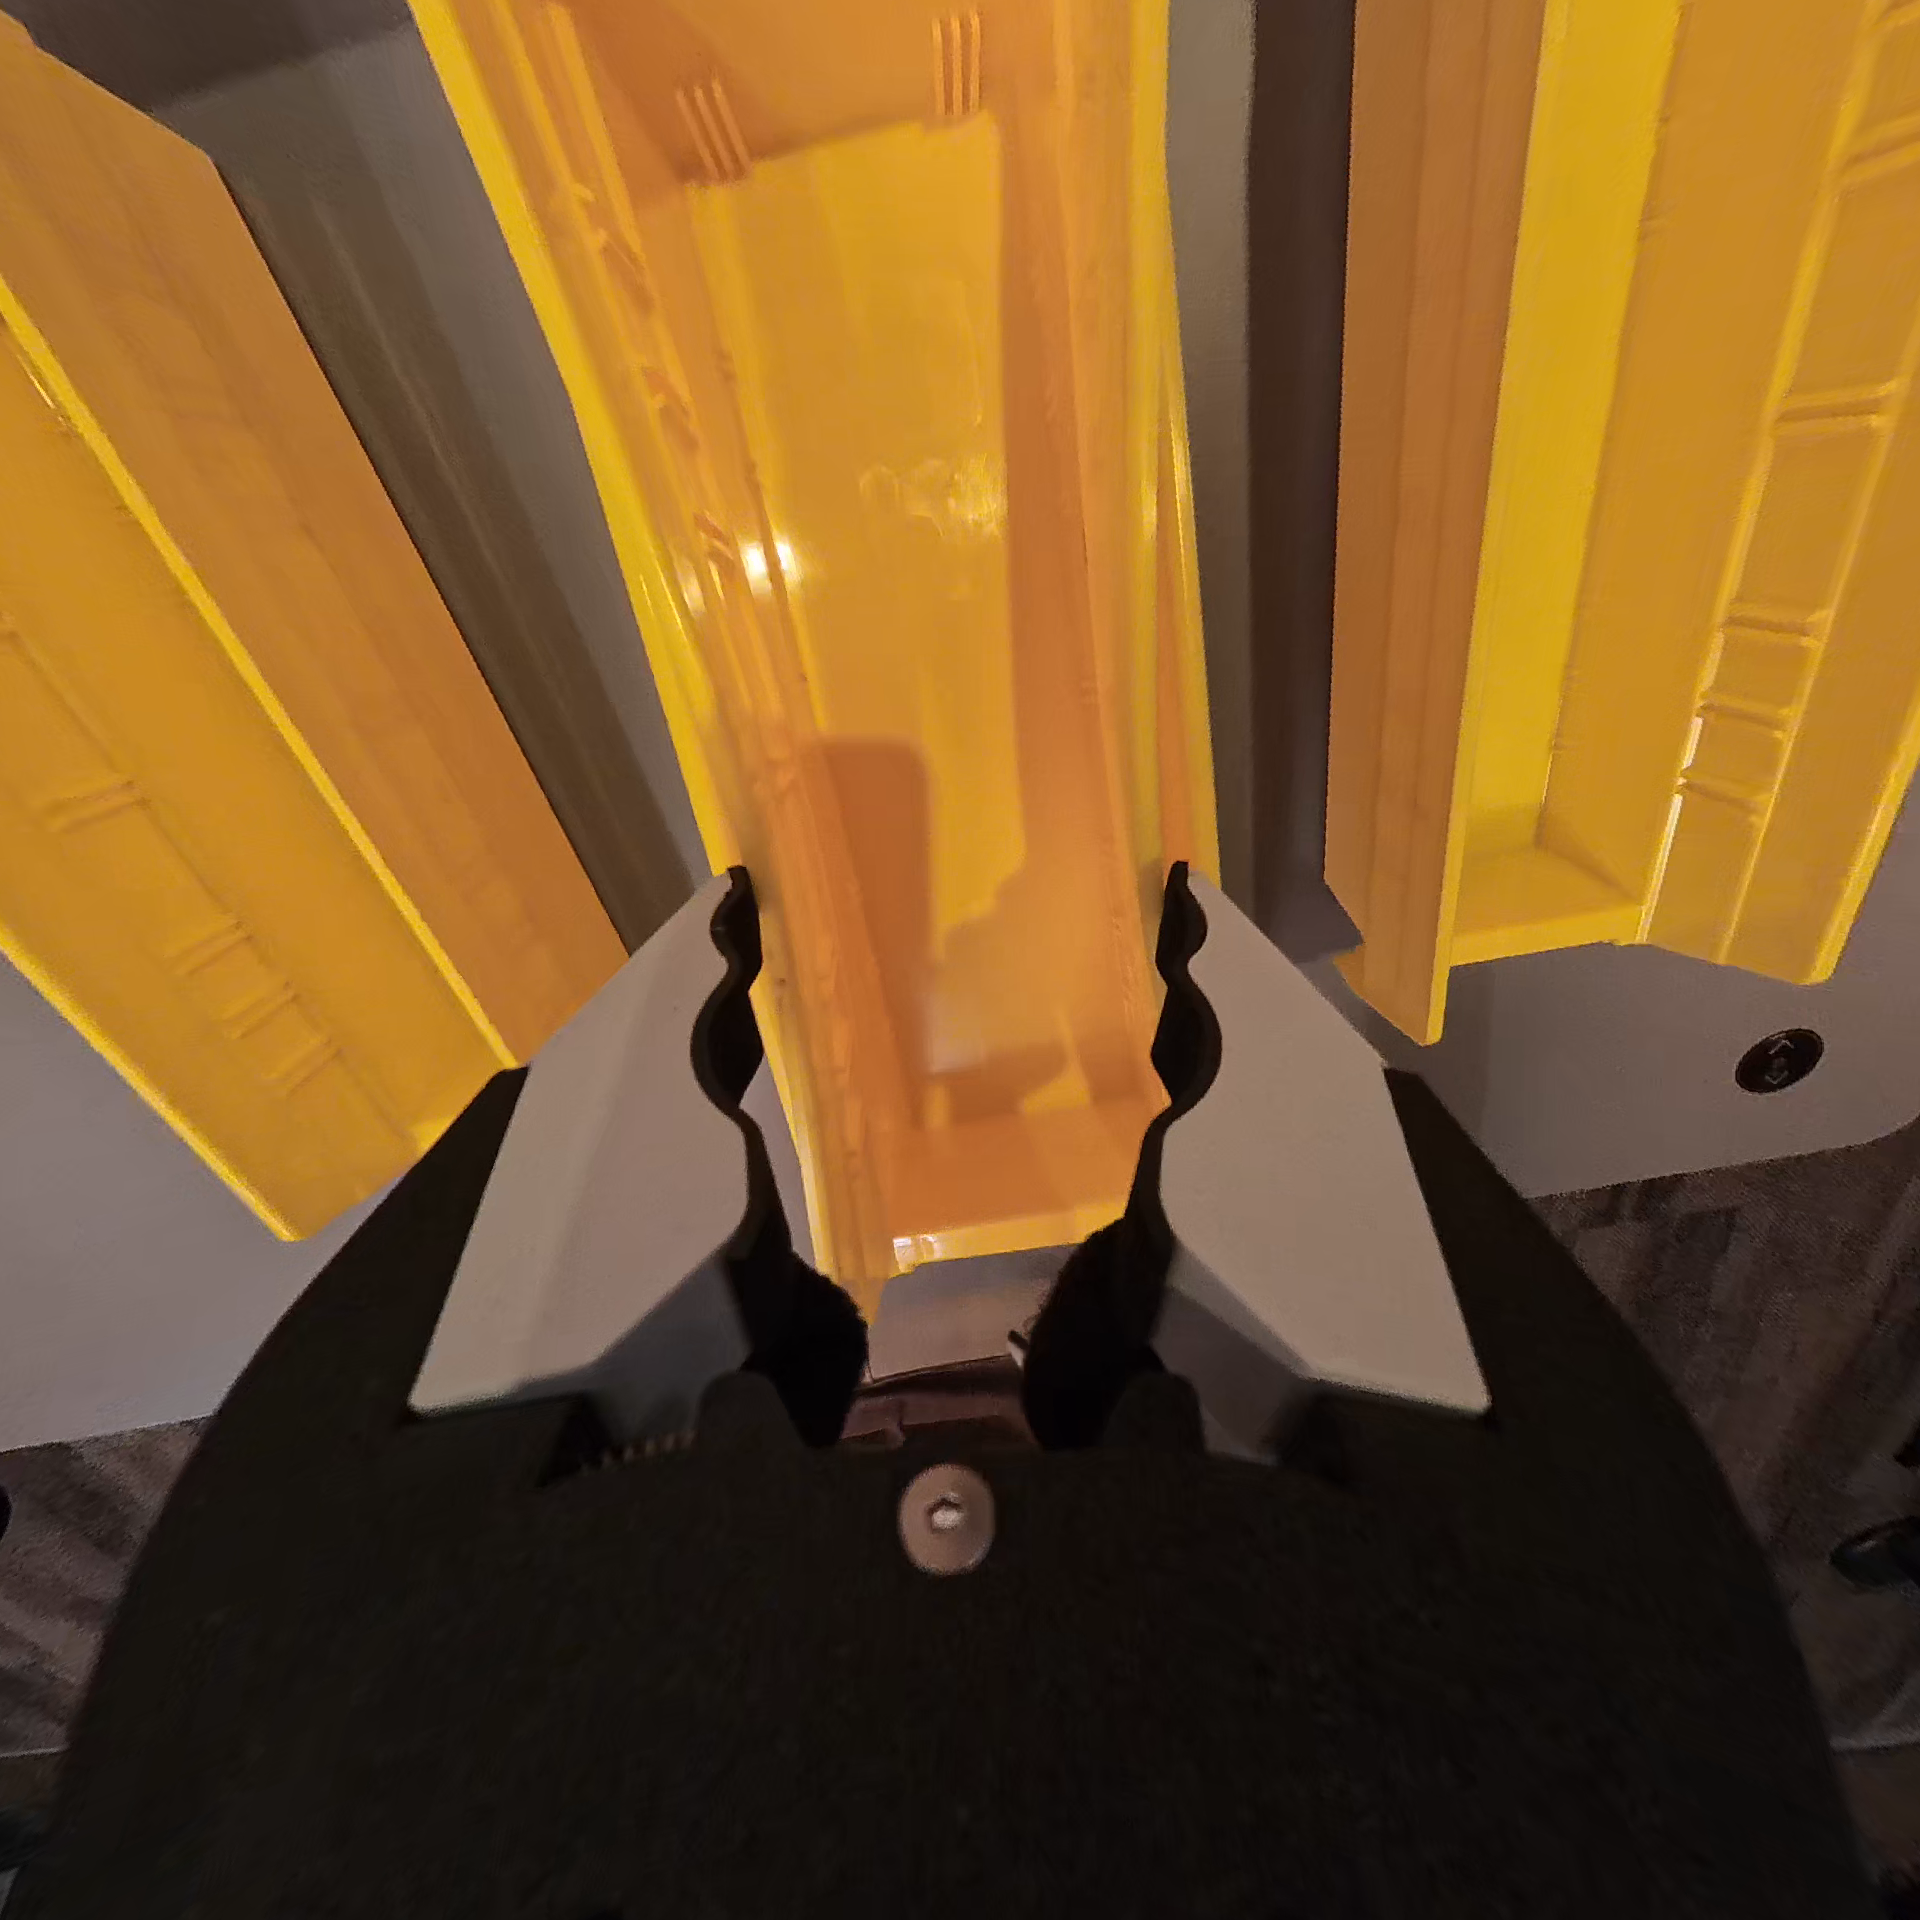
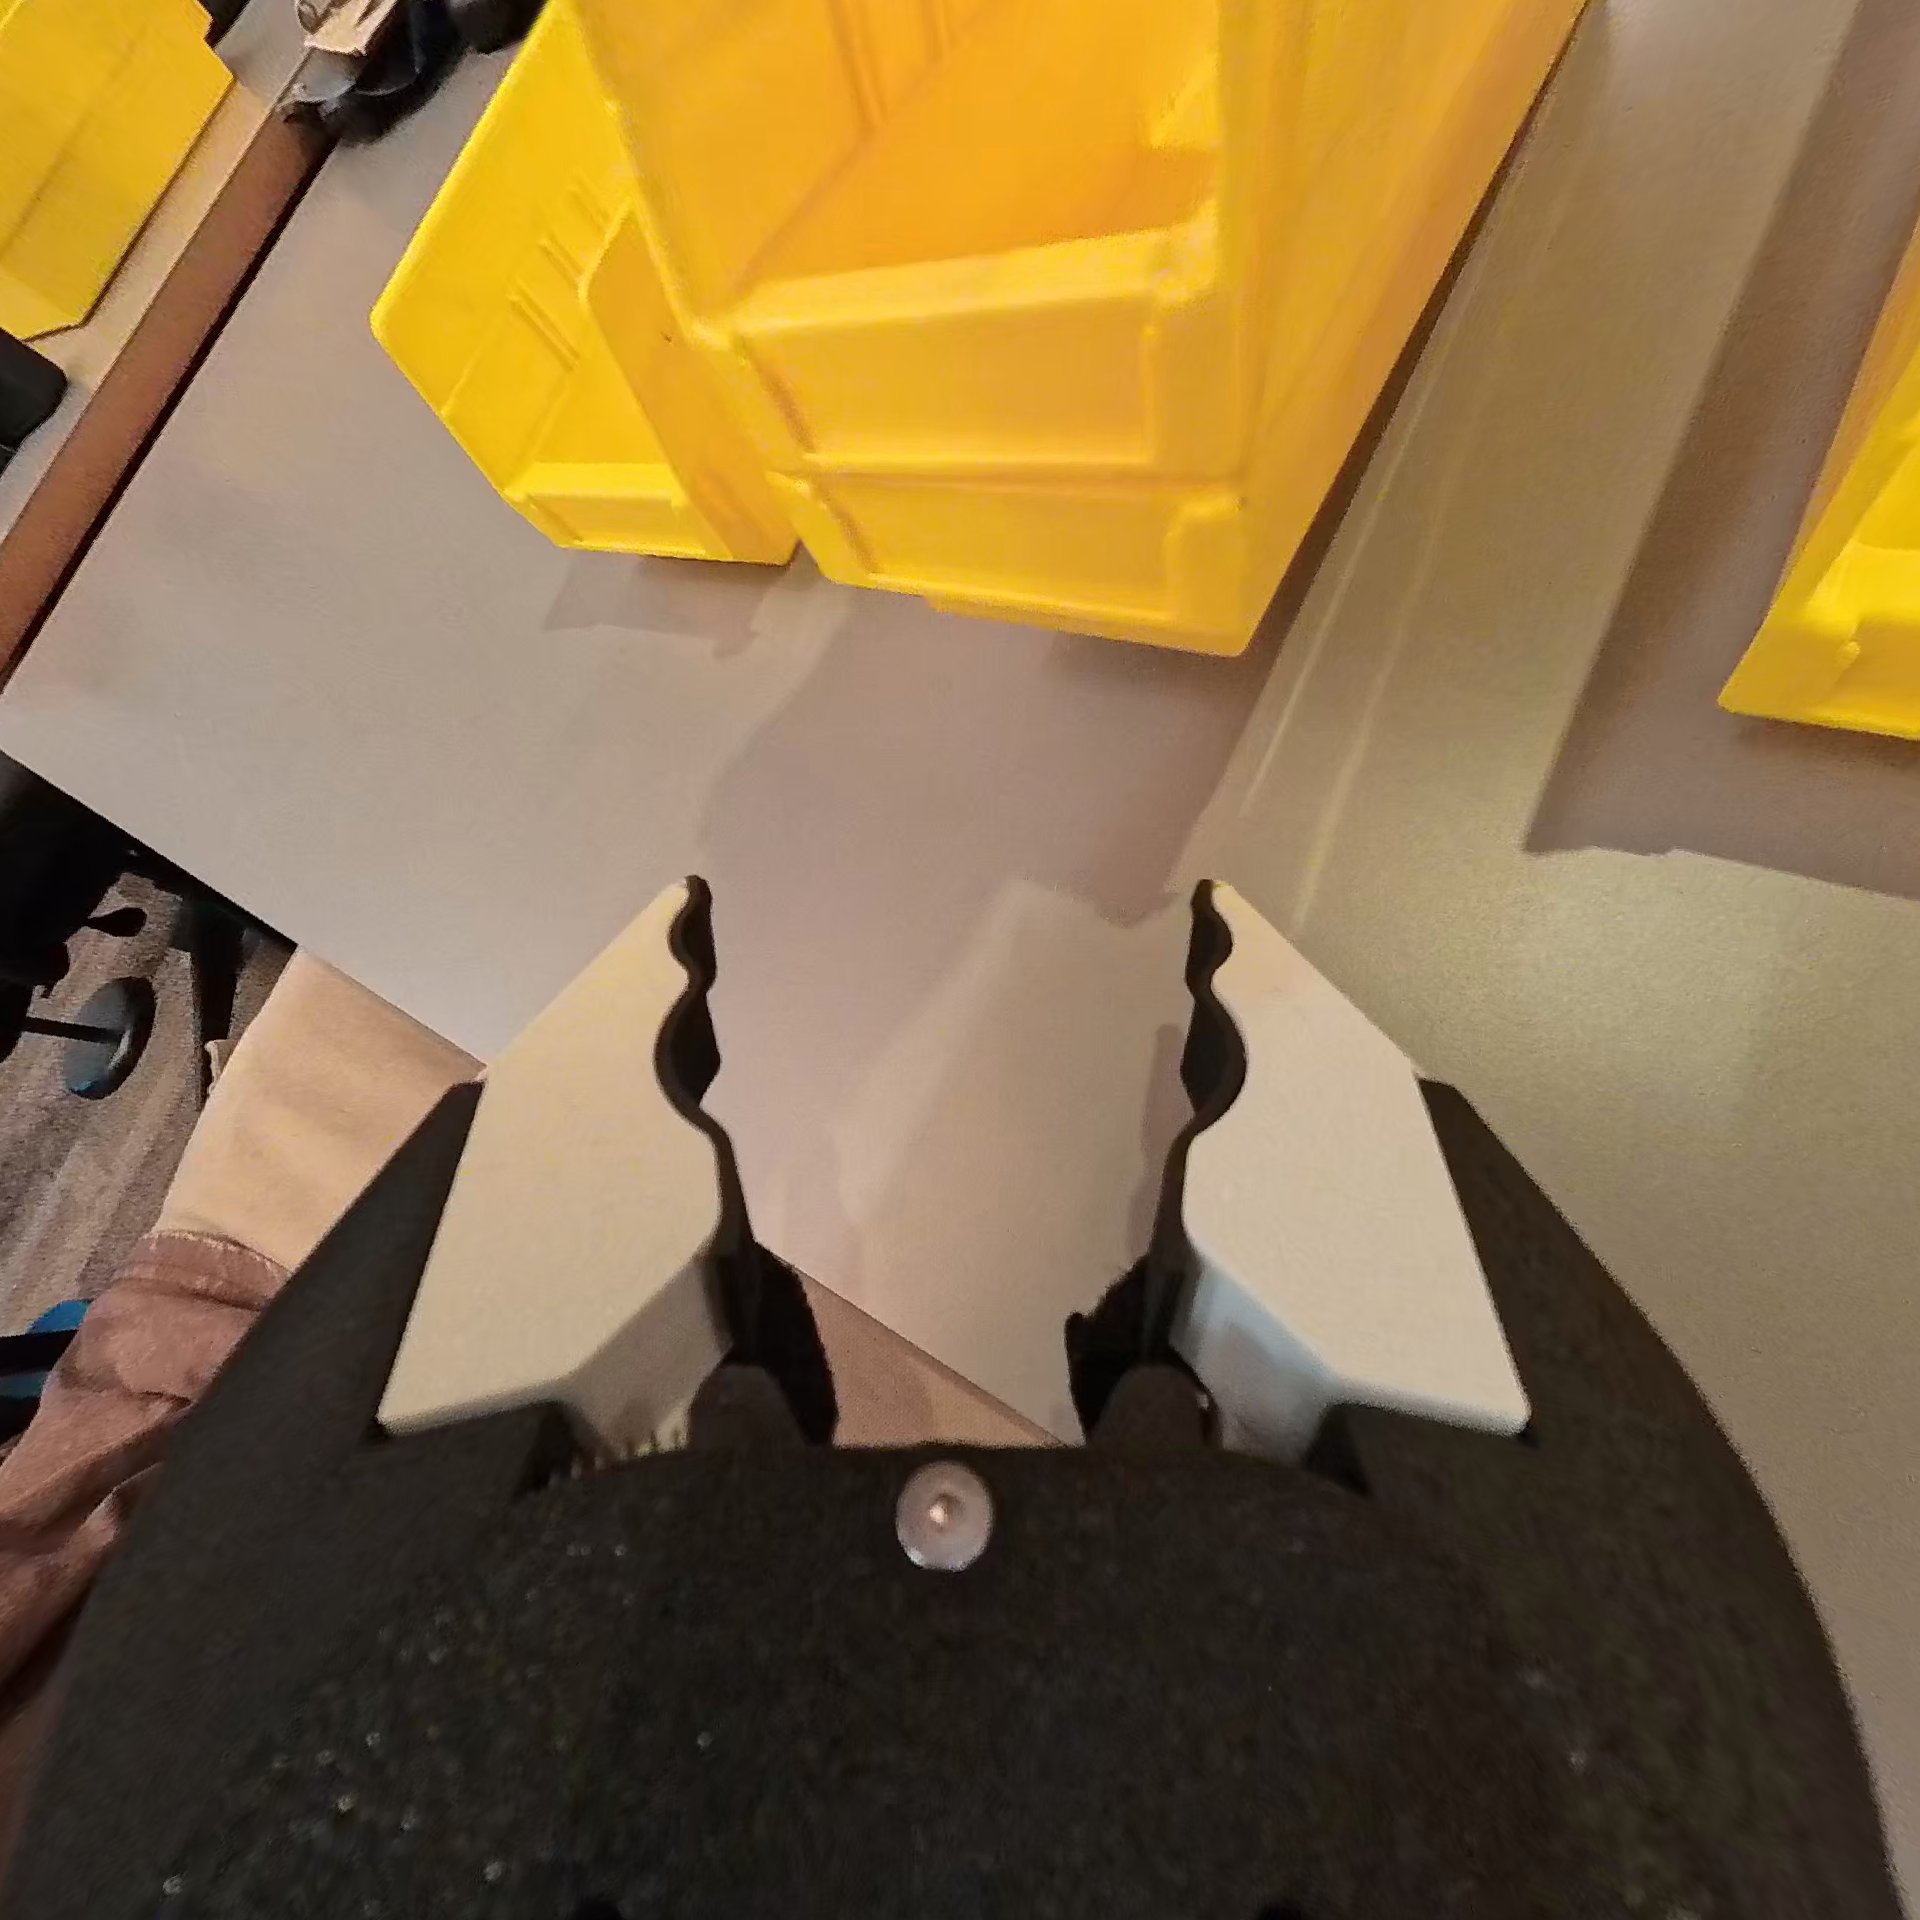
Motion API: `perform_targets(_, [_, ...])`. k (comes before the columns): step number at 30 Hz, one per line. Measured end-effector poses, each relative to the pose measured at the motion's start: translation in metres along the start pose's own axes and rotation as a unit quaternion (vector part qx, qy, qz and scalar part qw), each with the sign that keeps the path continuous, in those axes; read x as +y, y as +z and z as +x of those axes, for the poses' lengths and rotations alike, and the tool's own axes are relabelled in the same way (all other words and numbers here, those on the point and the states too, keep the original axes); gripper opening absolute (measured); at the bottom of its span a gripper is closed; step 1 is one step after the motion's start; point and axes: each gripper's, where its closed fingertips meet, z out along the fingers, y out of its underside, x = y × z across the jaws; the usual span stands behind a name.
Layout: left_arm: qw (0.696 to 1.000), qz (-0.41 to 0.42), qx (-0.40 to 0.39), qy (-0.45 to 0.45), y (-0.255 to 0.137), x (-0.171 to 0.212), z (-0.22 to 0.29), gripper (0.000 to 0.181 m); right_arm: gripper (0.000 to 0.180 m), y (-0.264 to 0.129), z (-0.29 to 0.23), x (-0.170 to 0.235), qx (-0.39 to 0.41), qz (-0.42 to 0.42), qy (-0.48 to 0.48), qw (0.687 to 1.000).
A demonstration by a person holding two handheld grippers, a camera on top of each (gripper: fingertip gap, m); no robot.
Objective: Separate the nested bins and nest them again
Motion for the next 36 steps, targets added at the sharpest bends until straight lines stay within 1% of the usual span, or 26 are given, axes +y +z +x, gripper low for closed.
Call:
perform_targets(3, [1.000, -0.010, 0.002, 0.006, 0.002, 0.004, -0.003, 0.079, 0.091, 0.000, 0.000, 0.001, 0.000, -0.002, 0.000, 1.000])
perform_targets(6, [0.999, -0.036, 0.002, 0.010, 0.016, 0.015, -0.006, 0.086, 0.091, 0.000, 0.000, 0.001, 0.000, -0.003, -0.001, 1.000])
perform_targets(7, [0.999, -0.038, 0.002, 0.009, 0.020, 0.016, -0.007, 0.090, 0.091, 0.000, -0.001, 0.001, 0.000, -0.004, -0.002, 1.000])
perform_targets(9, [1.000, -0.018, 0.001, 0.003, 0.023, 0.010, -0.006, 0.099, 0.091, 0.001, -0.001, 0.002, 0.000, -0.006, -0.003, 1.000])
perform_targets(11, [1.000, -0.021, -0.001, 0.001, 0.025, 0.009, -0.005, 0.106, 0.091, 0.002, -0.001, 0.003, 0.001, -0.007, -0.004, 1.000])
perform_targets(16, [1.000, 0.006, -0.002, -0.021, 0.022, -0.010, -0.004, 0.106, 0.091, 0.001, 0.001, 0.004, 0.006, -0.010, -0.008, 1.000])
perform_targets(20, [1.000, -0.017, -0.020, -0.006, 0.033, -0.009, -0.006, 0.113, 0.091, 0.000, 0.004, 0.005, 0.007, -0.012, -0.006, 1.000])
perform_targets(24, [1.000, -0.012, -0.022, 0.002, 0.030, -0.013, -0.008, 0.090, 0.091, -0.001, 0.006, 0.004, 0.004, -0.011, -0.001, 1.000])
perform_targets(26, [1.000, -0.006, -0.022, -0.004, 0.029, -0.013, -0.008, 0.084, 0.091, -0.001, 0.006, 0.003, 0.002, -0.010, 0.001, 1.000])
perform_targets(31, [1.000, -0.004, -0.016, -0.005, 0.025, -0.011, -0.001, 0.081, 0.091, -0.001, 0.004, 0.003, 0.000, -0.010, -0.002, 1.000])
perform_targets(36, [1.000, 0.001, -0.013, 0.008, 0.008, -0.012, 0.008, 0.082, 0.091, 0.000, 0.003, 0.004, 0.001, -0.013, -0.004, 1.000])
